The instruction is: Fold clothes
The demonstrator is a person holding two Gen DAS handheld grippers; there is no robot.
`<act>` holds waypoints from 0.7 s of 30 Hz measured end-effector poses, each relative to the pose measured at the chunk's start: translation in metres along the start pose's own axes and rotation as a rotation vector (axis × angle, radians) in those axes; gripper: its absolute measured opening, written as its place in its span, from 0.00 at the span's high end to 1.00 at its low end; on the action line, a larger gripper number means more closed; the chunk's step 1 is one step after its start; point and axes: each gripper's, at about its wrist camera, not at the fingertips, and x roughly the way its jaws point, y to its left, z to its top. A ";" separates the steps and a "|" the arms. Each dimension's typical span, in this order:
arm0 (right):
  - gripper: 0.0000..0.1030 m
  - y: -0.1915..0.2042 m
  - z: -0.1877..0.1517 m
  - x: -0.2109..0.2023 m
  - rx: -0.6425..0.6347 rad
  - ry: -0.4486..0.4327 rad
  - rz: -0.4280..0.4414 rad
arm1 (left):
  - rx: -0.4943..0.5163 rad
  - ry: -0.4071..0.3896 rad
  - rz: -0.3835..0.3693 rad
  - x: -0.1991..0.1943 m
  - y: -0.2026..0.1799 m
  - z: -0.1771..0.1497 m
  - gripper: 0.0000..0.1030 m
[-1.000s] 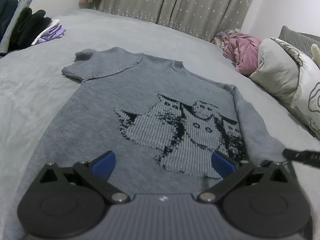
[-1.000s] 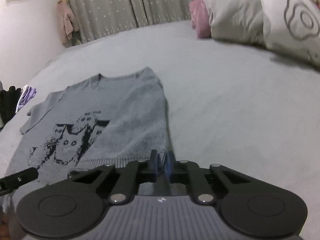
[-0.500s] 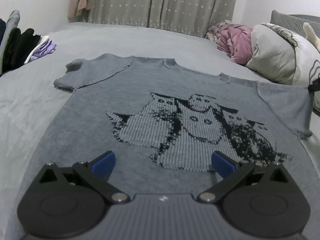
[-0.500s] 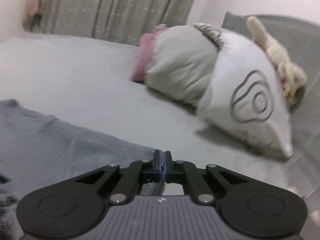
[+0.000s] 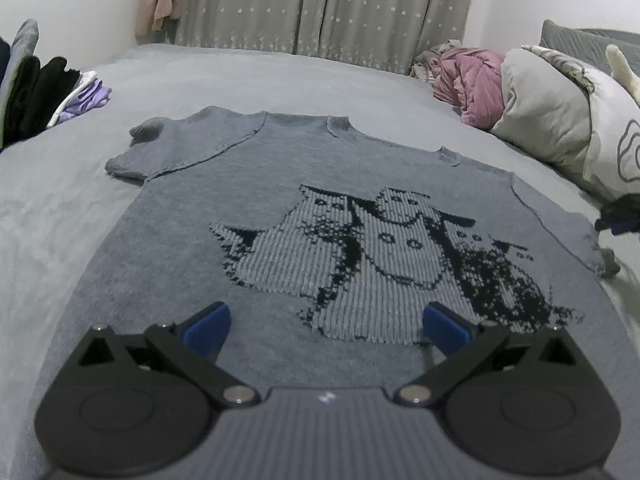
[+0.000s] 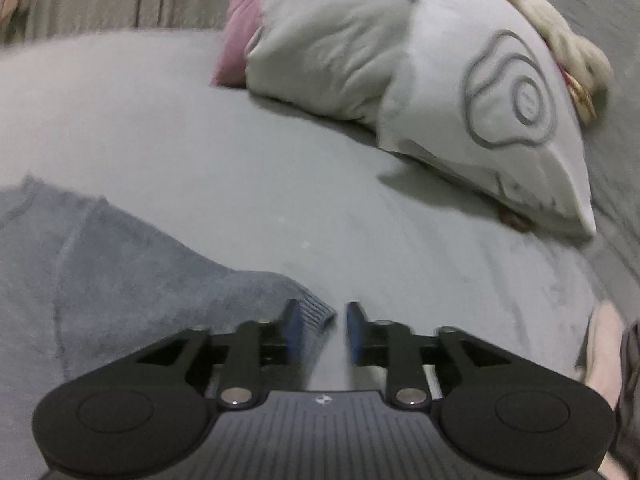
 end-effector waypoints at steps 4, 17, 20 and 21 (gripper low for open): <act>0.72 0.005 -0.012 -0.041 -0.059 -0.022 0.068 | -0.048 0.016 -0.025 -0.005 0.009 0.008 0.00; 0.72 0.177 -0.024 -0.137 -0.214 -0.088 0.602 | -0.498 -0.051 0.143 -0.030 0.159 0.073 0.02; 0.76 0.230 -0.028 -0.157 -0.321 -0.175 0.732 | -0.478 -0.059 0.224 -0.036 0.179 0.078 0.02; 0.76 0.251 -0.031 -0.164 -0.366 -0.201 0.770 | -0.478 -0.056 0.230 -0.038 0.186 0.079 0.02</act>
